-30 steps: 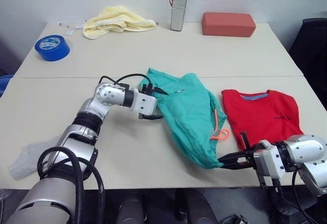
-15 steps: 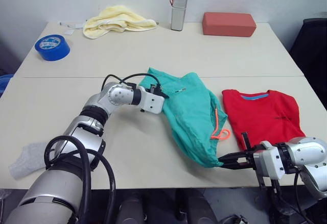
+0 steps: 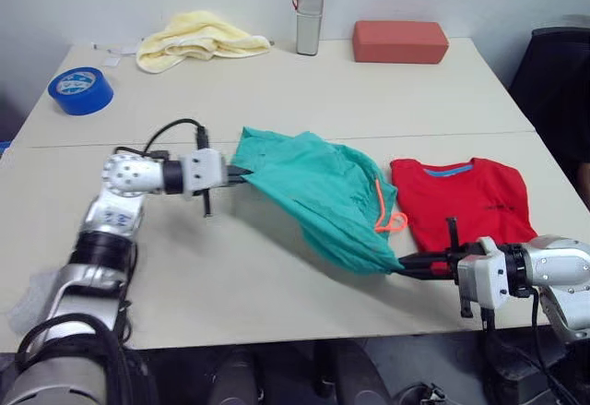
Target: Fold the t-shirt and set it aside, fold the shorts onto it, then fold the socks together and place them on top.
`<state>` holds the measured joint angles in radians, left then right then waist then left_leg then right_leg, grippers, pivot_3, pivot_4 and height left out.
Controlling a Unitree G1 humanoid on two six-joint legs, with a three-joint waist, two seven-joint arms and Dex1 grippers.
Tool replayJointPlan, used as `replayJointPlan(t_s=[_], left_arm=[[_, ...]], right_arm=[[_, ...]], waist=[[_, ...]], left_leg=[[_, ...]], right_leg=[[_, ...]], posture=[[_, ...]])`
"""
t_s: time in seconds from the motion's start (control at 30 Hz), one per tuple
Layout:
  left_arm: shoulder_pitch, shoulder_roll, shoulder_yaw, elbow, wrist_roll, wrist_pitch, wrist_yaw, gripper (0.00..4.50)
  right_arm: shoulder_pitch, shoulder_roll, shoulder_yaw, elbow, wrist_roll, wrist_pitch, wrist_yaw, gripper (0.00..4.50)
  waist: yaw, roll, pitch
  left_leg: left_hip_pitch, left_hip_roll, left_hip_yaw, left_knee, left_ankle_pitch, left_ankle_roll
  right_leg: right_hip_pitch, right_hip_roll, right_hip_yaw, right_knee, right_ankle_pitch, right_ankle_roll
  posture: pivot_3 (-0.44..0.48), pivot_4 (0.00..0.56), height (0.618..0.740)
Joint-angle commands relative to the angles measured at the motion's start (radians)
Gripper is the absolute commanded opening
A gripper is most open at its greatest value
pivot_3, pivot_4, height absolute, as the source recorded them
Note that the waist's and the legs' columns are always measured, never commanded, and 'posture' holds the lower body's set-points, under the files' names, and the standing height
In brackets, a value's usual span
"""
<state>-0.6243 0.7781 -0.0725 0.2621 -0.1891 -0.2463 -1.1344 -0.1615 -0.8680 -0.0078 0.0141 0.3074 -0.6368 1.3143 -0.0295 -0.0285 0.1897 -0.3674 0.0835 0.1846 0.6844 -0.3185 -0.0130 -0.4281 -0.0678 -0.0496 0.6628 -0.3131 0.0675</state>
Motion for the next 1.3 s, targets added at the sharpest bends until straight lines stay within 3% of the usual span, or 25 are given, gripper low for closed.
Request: replayJointPlan(t_s=[0.03,0.17,0.33,0.47,0.6,0.73,0.83,0.93,1.0,1.1,1.13,1.2,1.3], left_arm=[[0.191,0.151,0.13,-0.316,-0.172,0.24,-0.069,0.01],[0.577,0.299,0.329,-0.618,-0.402,0.482,-0.192,0.01],[1.029,0.345,0.527,-0.808,-0.376,0.616,-0.289,0.01],[1.133,0.297,0.54,-0.834,-0.365,0.642,-0.244,0.01],[1.08,0.275,0.497,-0.809,-0.39,0.694,-0.189,0.01],[0.865,0.278,0.404,-0.693,-0.363,0.739,-0.105,0.01],[0.461,0.204,0.272,-0.458,-0.235,0.731,0.072,0.01],[0.114,0.105,0.234,-0.22,-0.15,0.725,0.252,0.01],[-0.205,0.032,0.228,0.053,-0.046,0.561,0.43,0.01],[-0.575,-0.01,0.243,0.414,0.068,0.241,0.668,0.01],[-0.665,-0.009,0.24,0.507,0.095,0.148,0.717,0.01],[-0.795,0.009,0.222,0.63,0.16,-0.048,0.816,0.01],[-0.884,0.021,0.207,0.718,0.19,-0.215,0.818,0.01]], right_arm=[[-0.055,0.019,-0.021,0.055,-0.069,-0.082,-0.059,0.0],[-0.074,0.027,0.0,0.073,-0.1,-0.108,-0.097,0.0],[0.021,-0.016,0.031,-0.018,-0.016,-0.078,-0.059,0.0],[0.155,-0.108,0.065,-0.123,0.112,0.042,0.046,0.0],[0.161,-0.151,0.067,-0.15,0.132,0.123,0.087,0.0],[-0.009,-0.095,0.074,-0.075,0.07,0.133,0.059,0.0],[-0.317,0.022,0.076,0.101,-0.049,0.054,-0.032,0.0],[-0.593,0.107,0.065,0.316,-0.185,-0.043,-0.158,0.0],[-0.865,0.148,0.053,0.548,-0.357,-0.157,-0.372,0.0],[-1.136,0.148,0.056,0.796,-0.549,-0.238,-0.678,0.0],[-1.193,0.138,0.064,0.851,-0.606,-0.27,-0.773,0.0],[-1.273,0.118,0.089,0.929,-0.688,-0.291,-0.908,0.0],[-1.319,0.088,0.115,0.977,-0.764,-0.34,-1.041,0.0]], waist=[[-0.006,0.0,0.0],[-0.005,0.0,0.0],[0.005,0.0,0.0],[0.006,0.001,-0.001],[0.0,0.0,-0.002],[-0.003,0.0,-0.002],[0.0,0.001,0.0],[0.004,0.002,0.0],[0.003,0.0,0.002],[-0.001,-0.002,0.003],[-0.002,-0.004,0.002],[-0.008,-0.004,0.001],[-0.023,-0.004,0.001]], left_leg=[[0.0,0.001,0.0,0.0,0.0,0.0],[0.0,0.004,0.0,-0.002,0.0,0.0],[-0.001,0.003,-0.005,-0.002,0.0,-0.001],[-0.001,-0.001,-0.01,-0.002,0.0,0.0],[0.001,0.0,-0.012,-0.003,-0.001,0.001],[0.002,0.0,-0.011,-0.003,-0.001,0.0],[0.003,-0.001,-0.011,-0.003,0.001,-0.003],[-0.003,0.001,-0.01,-0.004,0.006,-0.004],[-0.005,0.001,-0.008,-0.001,0.007,-0.004],[-0.016,0.0,-0.004,-0.001,0.01,-0.004],[-0.023,0.001,-0.001,-0.001,0.01,-0.004],[-0.022,0.001,0.003,-0.004,0.007,-0.005],[-0.021,-0.002,0.017,-0.016,0.003,-0.002]], right_leg=[[0.0,0.0,0.0,0.0,0.0,0.0],[-0.001,-0.001,0.002,-0.001,-0.001,-0.001],[0.001,-0.003,0.003,-0.001,-0.002,-0.004],[0.003,-0.006,0.001,-0.003,-0.003,-0.004],[0.006,-0.01,0.0,-0.004,-0.003,-0.004],[0.006,-0.009,-0.001,-0.003,-0.002,-0.006],[0.007,-0.002,-0.002,-0.002,-0.001,-0.008],[0.002,0.002,-0.001,-0.003,0.004,-0.008],[-0.001,0.003,-0.003,-0.001,0.004,-0.008],[-0.016,0.002,-0.002,0.003,0.005,-0.006],[-0.023,0.001,-0.003,0.003,0.005,-0.006],[-0.026,-0.001,-0.004,0.004,0.005,-0.006],[-0.034,-0.008,-0.016,0.002,0.005,-0.007]], posture=[[0.0,0.15,0.74],[0.0,0.15,0.74],[0.0,0.15,0.74],[0.0,0.15,0.74],[0.0,0.15,0.74],[0.0,0.15,0.74],[0.0,0.15,0.74],[0.0,0.15,0.74],[0.0,0.15,0.74],[0.0,0.15,0.74],[0.0,0.15,0.74],[0.0,0.15,0.74],[0.0,0.15,0.74]])
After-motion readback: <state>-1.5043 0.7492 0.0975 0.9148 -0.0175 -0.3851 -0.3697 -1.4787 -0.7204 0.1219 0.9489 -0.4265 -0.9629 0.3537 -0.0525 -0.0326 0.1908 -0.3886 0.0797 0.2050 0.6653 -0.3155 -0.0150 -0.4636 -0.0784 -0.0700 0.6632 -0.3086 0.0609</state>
